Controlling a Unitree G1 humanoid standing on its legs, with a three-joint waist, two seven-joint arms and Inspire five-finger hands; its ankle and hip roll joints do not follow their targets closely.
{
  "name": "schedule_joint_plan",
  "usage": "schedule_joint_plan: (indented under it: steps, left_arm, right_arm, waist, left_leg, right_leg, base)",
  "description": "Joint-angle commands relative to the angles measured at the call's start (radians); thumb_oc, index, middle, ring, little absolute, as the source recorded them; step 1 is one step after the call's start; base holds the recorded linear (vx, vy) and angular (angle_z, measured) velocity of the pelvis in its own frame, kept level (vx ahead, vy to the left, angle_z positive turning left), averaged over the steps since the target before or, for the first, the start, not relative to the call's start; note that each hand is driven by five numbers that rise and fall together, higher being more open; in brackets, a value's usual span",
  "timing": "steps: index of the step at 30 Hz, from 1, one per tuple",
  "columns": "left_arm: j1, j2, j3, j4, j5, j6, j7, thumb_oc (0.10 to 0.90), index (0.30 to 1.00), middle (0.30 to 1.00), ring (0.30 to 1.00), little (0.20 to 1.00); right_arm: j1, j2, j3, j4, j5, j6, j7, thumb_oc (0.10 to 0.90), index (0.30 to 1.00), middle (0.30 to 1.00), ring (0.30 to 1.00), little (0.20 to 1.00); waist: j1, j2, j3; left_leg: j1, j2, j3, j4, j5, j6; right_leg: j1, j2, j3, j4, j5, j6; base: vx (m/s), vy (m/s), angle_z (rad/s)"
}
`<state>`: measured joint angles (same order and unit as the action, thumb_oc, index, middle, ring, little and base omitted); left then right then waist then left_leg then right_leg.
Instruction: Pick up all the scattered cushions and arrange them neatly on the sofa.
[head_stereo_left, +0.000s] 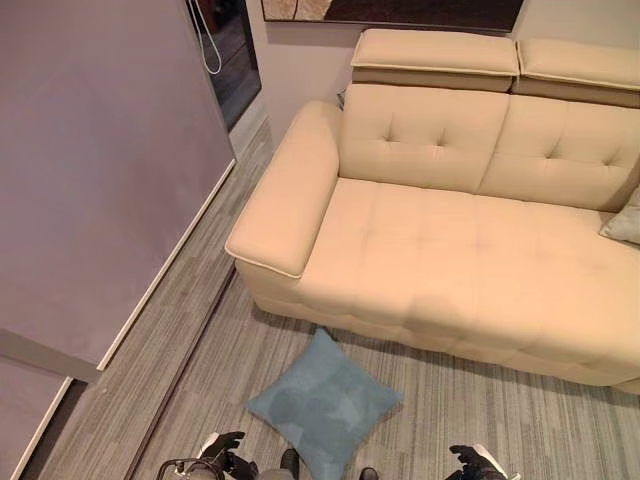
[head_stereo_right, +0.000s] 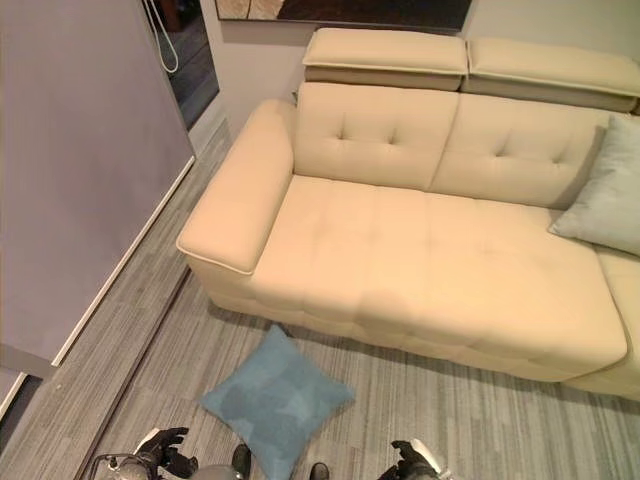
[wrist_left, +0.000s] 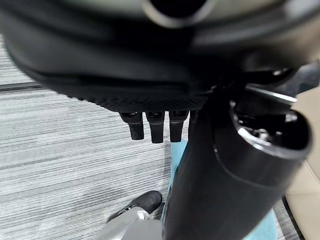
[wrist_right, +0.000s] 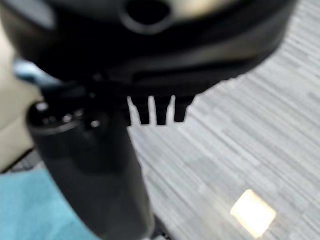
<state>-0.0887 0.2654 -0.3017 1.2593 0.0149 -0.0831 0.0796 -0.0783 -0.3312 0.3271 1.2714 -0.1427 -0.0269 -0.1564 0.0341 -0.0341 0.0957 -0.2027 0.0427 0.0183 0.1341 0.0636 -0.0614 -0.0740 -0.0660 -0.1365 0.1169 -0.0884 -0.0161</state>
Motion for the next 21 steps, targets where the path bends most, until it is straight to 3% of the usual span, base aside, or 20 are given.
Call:
schedule_joint_plan:
  steps: [1, 5, 8, 13, 15, 17, 18, 19, 20, 21]
  left_arm:
    - [-0.015, -0.010, -0.008, 0.001, 0.023, -0.015, 0.009, 0.800, 0.900, 0.900, 0.900, 0.900]
    - [-0.013, -0.018, -0.009, 0.013, 0.023, -0.015, 0.010, 0.800, 0.900, 0.900, 0.900, 0.900]
    - [-0.028, -0.017, -0.027, 0.008, 0.049, -0.018, 0.008, 0.800, 0.900, 0.900, 0.900, 0.900]
    - [-0.048, -0.008, -0.034, -0.005, 0.047, -0.021, 0.013, 0.800, 0.900, 0.900, 0.900, 0.900]
    - [-0.086, 0.017, -0.026, -0.017, 0.014, -0.024, 0.034, 0.800, 0.900, 0.900, 0.900, 0.900]
    - [-0.092, 0.025, -0.023, -0.017, 0.005, -0.024, 0.038, 0.800, 0.900, 0.900, 0.900, 0.900]
    - [-0.111, 0.042, -0.014, -0.023, -0.023, -0.022, 0.050, 0.800, 0.900, 0.900, 0.900, 0.900]
    - [-0.111, 0.042, -0.014, -0.023, -0.023, -0.022, 0.050, 0.800, 0.900, 0.900, 0.900, 0.900]
    - [-0.129, 0.051, -0.012, -0.028, -0.043, -0.028, 0.054, 0.800, 0.900, 0.900, 0.900, 0.900]
    - [-0.132, 0.052, -0.009, -0.028, -0.049, -0.031, 0.059, 0.800, 0.900, 0.900, 0.900, 0.900]
  right_arm:
    - [0.005, -0.015, -0.007, -0.005, 0.008, 0.002, -0.023, 0.800, 0.900, 0.900, 0.900, 0.900]
    - [0.007, -0.023, -0.021, -0.006, 0.010, 0.003, -0.017, 0.800, 0.900, 0.900, 0.900, 0.900]
    - [-0.007, -0.014, -0.026, -0.015, 0.013, 0.003, -0.015, 0.800, 0.900, 0.900, 0.900, 0.900]
    - [-0.026, -0.004, -0.020, -0.023, 0.020, 0.005, -0.016, 0.800, 0.900, 0.900, 0.900, 0.900]
    - [-0.086, 0.007, -0.035, -0.042, 0.079, 0.001, -0.030, 0.800, 0.900, 0.900, 0.900, 0.900]
    - [-0.096, 0.010, -0.045, -0.046, 0.102, -0.005, -0.034, 0.800, 0.900, 0.900, 0.900, 0.900]
    - [-0.124, 0.008, -0.063, -0.058, 0.158, -0.020, -0.053, 0.800, 0.900, 0.900, 0.900, 0.900]
    - [-0.125, 0.008, -0.063, -0.058, 0.158, -0.020, -0.053, 0.800, 0.900, 0.900, 0.900, 0.900]
    - [-0.143, 0.004, -0.082, -0.064, 0.213, -0.039, -0.069, 0.800, 0.900, 0.900, 0.900, 0.900]
    - [-0.153, 0.003, -0.087, -0.068, 0.230, -0.044, -0.079, 0.800, 0.900, 0.900, 0.900, 0.900]
  waist:
    - [-0.009, -0.025, 0.016]
    - [-0.003, -0.003, 0.012]
    - [-0.017, -0.001, 0.015]
    - [-0.013, -0.008, 0.027]
    - [-0.020, -0.010, 0.057]
    - [-0.019, -0.011, 0.063]
    - [-0.016, -0.010, 0.081]
    - [-0.017, -0.010, 0.078]
    - [-0.012, -0.013, 0.090]
    - [-0.003, -0.016, 0.095]
  left_leg:
    - [-0.046, 0.012, -0.027, -0.002, -0.058, 0.005]
    - [-0.013, 0.032, -0.154, -0.066, -0.038, -0.024]
    - [0.001, 0.019, -0.120, -0.059, -0.063, -0.021]
    - [-0.018, -0.002, -0.086, -0.041, -0.091, 0.002]
    - [-0.073, -0.020, -0.027, -0.035, -0.098, 0.031]
    - [-0.089, -0.019, -0.008, -0.035, -0.097, 0.035]
    - [-0.135, -0.023, 0.024, -0.026, -0.091, 0.042]
    - [-0.139, -0.023, 0.023, -0.027, -0.089, 0.042]
    - [-0.173, -0.044, 0.037, -0.021, -0.085, 0.046]
    - [-0.186, -0.049, 0.053, -0.021, -0.085, 0.044]
  right_leg:
    - [0.065, 0.024, 0.040, -0.087, -0.035, 0.089]
    - [0.077, 0.013, 0.079, -0.079, -0.045, 0.102]
    - [0.060, -0.031, 0.115, -0.086, -0.016, 0.128]
    - [0.003, -0.062, 0.154, -0.092, 0.024, 0.151]
    - [-0.124, -0.078, 0.194, -0.078, 0.084, 0.175]
    - [-0.145, -0.076, 0.180, -0.072, 0.088, 0.174]
    - [-0.194, -0.058, 0.116, -0.024, 0.081, 0.161]
    - [-0.198, -0.059, 0.116, -0.024, 0.082, 0.161]
    - [-0.202, -0.027, 0.082, -0.011, 0.058, 0.145]
    - [-0.207, -0.026, 0.053, -0.021, 0.055, 0.136]
  base:
    - [0.08, 0.174, 0.03]
    - [0.11, 0.204, -0.09]
    - [0.07, 0.297, -0.58]
    - [-0.07, 0.181, -0.45]
    - [-0.27, 0.318, -0.71]
    - [-0.20, 0.170, -1.19]
    - [-0.16, 0.087, -1.09]
    - [-0.29, 0.155, -0.76]
    - [-0.19, 0.108, -0.54]
    - [-0.19, 0.108, -0.48]
